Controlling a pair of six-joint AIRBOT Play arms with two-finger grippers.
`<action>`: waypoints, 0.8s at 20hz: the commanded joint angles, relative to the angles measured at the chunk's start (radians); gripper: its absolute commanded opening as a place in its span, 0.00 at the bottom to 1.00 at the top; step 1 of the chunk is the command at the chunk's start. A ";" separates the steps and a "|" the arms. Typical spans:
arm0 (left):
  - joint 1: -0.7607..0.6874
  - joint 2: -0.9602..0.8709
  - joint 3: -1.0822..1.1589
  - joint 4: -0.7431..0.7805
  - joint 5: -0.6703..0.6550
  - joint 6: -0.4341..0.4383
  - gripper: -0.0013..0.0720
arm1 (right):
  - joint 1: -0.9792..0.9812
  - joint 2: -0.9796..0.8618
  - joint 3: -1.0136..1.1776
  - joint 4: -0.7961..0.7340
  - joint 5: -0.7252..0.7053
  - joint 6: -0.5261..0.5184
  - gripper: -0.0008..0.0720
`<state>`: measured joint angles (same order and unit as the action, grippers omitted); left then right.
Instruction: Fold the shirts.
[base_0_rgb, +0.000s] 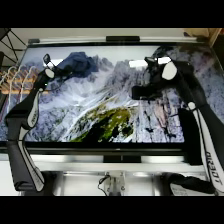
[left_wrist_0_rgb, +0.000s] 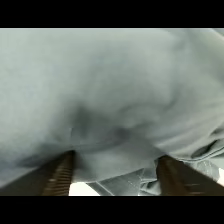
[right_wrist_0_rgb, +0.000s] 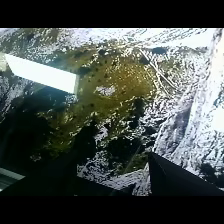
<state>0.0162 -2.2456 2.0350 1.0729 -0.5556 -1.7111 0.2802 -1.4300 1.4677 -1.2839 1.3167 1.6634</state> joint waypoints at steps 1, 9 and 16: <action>0.000 -0.008 0.001 -0.064 0.034 -0.004 0.50 | 0.002 -0.001 0.000 -0.004 0.000 -0.010 0.77; 0.015 0.115 0.001 -0.188 0.042 0.100 0.06 | 0.002 0.001 0.000 0.003 0.038 -0.011 0.77; -0.052 0.613 0.001 -0.171 -0.269 0.329 0.06 | 0.002 0.175 0.002 -0.059 0.066 -0.021 0.77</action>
<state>-0.0048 -1.8267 2.0357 0.9001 -0.6739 -1.4563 0.2821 -1.3365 1.4689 -1.3010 1.3724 1.6447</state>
